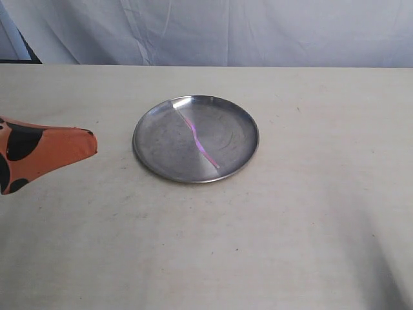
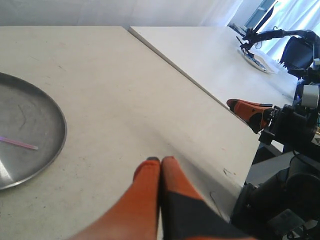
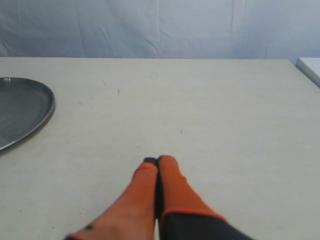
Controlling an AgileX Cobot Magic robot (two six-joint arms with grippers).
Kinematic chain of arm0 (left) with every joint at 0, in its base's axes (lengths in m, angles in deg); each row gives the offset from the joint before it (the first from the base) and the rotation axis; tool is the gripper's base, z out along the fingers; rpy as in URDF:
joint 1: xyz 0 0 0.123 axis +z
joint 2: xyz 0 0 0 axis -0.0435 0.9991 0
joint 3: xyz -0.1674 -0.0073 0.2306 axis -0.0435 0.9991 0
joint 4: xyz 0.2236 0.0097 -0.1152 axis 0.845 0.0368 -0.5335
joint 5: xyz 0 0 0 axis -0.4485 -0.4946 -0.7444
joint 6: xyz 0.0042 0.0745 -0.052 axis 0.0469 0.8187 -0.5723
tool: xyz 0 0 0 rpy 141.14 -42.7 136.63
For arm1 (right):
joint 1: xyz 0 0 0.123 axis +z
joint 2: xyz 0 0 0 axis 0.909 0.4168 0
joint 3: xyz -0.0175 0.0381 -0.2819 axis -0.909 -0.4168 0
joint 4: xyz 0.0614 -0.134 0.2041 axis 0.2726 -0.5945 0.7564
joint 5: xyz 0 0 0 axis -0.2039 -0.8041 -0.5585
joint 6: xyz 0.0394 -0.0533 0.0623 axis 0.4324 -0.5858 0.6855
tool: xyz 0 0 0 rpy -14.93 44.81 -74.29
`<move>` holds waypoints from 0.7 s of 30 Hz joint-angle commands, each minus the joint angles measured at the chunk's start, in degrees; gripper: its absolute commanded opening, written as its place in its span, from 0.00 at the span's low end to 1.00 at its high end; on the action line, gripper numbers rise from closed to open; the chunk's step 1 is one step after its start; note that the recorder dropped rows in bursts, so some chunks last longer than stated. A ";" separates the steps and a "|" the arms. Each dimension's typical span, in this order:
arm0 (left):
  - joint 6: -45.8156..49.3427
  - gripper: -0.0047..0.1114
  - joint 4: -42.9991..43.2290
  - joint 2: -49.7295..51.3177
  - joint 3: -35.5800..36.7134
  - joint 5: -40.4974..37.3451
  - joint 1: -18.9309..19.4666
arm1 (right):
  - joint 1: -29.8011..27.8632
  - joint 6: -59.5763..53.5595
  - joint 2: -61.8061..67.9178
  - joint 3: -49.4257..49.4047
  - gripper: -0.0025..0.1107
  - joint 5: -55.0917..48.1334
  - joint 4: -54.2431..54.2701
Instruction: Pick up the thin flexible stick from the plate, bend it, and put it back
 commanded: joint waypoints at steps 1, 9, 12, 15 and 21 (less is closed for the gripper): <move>-0.07 0.04 -0.34 -0.29 0.20 0.26 0.00 | 0.21 -0.44 -0.73 -0.25 0.01 1.36 -0.81; -0.07 0.04 -0.34 -0.29 0.20 0.26 0.00 | 0.21 -0.44 -0.72 -0.25 0.01 1.36 -0.52; -0.07 0.04 -0.34 -0.29 0.20 0.26 0.00 | 0.21 -0.44 -0.72 -0.25 0.01 1.48 -0.52; -0.07 0.04 -0.34 -0.29 0.20 0.26 0.00 | -0.80 -0.44 -0.72 -0.25 0.01 1.47 -0.52; -0.08 0.04 -0.34 -0.29 0.20 0.26 -0.12 | -6.45 -0.44 -0.72 -0.25 0.01 1.47 -0.52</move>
